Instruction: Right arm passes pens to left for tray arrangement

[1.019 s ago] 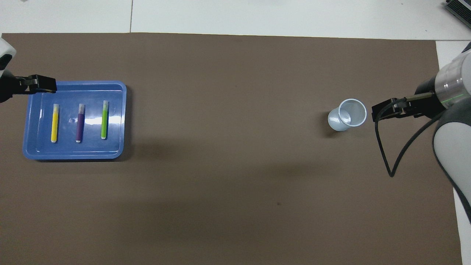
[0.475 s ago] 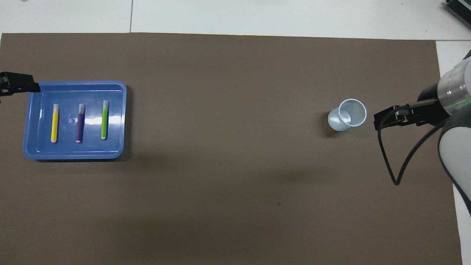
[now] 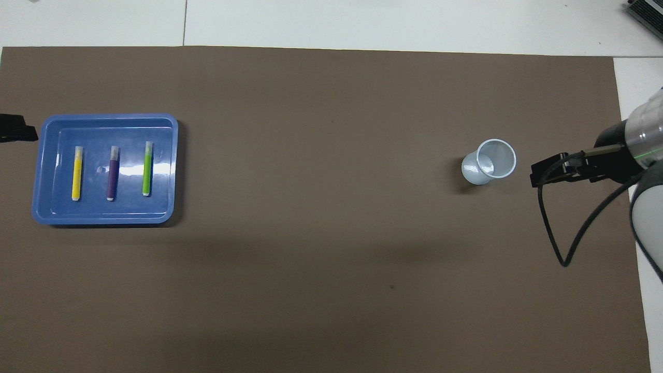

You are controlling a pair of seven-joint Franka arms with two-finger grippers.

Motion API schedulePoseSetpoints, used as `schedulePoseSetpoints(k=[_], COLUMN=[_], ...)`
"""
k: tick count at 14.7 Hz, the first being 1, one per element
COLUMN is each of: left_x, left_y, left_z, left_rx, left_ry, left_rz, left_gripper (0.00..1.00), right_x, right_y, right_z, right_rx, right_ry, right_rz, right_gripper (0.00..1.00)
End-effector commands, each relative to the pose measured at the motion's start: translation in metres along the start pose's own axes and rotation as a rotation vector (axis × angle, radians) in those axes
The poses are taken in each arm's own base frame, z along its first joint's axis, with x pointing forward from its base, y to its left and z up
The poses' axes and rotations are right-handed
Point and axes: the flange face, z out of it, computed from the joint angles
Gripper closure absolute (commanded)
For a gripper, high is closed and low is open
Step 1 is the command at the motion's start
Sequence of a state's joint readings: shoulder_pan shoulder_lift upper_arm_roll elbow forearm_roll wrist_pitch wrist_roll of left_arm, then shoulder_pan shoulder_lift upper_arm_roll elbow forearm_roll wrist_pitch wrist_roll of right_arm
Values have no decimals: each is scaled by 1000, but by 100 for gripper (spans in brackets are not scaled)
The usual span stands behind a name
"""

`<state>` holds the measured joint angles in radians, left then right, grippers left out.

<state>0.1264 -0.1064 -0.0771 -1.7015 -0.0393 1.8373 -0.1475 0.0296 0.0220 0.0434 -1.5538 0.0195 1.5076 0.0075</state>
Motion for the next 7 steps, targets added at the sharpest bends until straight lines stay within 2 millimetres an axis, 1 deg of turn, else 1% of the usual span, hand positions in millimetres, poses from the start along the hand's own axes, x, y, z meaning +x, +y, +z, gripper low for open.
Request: schedulePoseSetpoints(k=[1, 3, 6, 7], left_x=[-8, -10, -14, -15], left_y=[-3, -5, -4, -4], left_z=[-5, -12, -9, -11], left_rx=[-1, -1, 2, 3], left_ry=[-23, -6, -30, -32], left_rz=[-7, -9, -9, -7], left_gripper=[0, 0, 0, 0], right_x=[-4, -3, -3, -3], right_y=[5, 6, 6, 6], right_z=[0, -2, -2, -2], right_rx=[25, 25, 25, 25], right_ry=[24, 38, 37, 38], right_rz=[5, 7, 6, 7], right_gripper=[0, 0, 0, 0])
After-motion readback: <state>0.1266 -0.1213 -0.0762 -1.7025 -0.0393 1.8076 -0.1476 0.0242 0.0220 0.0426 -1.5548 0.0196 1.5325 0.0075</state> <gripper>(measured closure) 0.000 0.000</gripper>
